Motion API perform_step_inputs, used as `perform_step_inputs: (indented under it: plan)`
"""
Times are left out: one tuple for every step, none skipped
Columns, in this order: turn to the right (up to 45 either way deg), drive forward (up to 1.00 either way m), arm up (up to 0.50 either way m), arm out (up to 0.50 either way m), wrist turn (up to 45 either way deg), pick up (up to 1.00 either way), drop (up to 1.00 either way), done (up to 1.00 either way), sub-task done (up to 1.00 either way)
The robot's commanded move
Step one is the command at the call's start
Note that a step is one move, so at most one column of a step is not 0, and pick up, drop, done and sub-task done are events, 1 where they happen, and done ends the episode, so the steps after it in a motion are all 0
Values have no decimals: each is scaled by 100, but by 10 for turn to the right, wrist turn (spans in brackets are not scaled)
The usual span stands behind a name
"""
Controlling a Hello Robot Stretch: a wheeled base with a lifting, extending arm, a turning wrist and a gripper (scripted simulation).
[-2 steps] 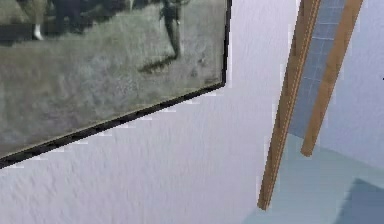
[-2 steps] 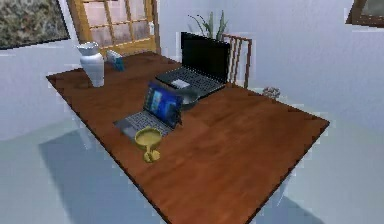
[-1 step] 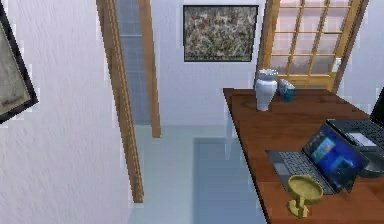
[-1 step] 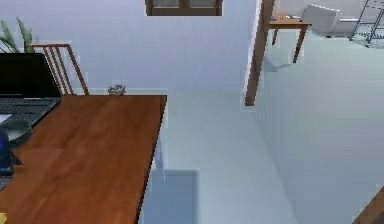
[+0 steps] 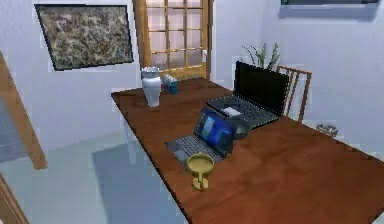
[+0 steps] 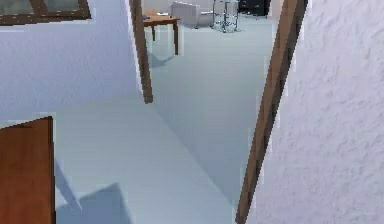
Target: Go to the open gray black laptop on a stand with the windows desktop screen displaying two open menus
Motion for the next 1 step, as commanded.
perform_step_inputs:
  plan:
    - [0,0,0,0,0,0,0,100,0]
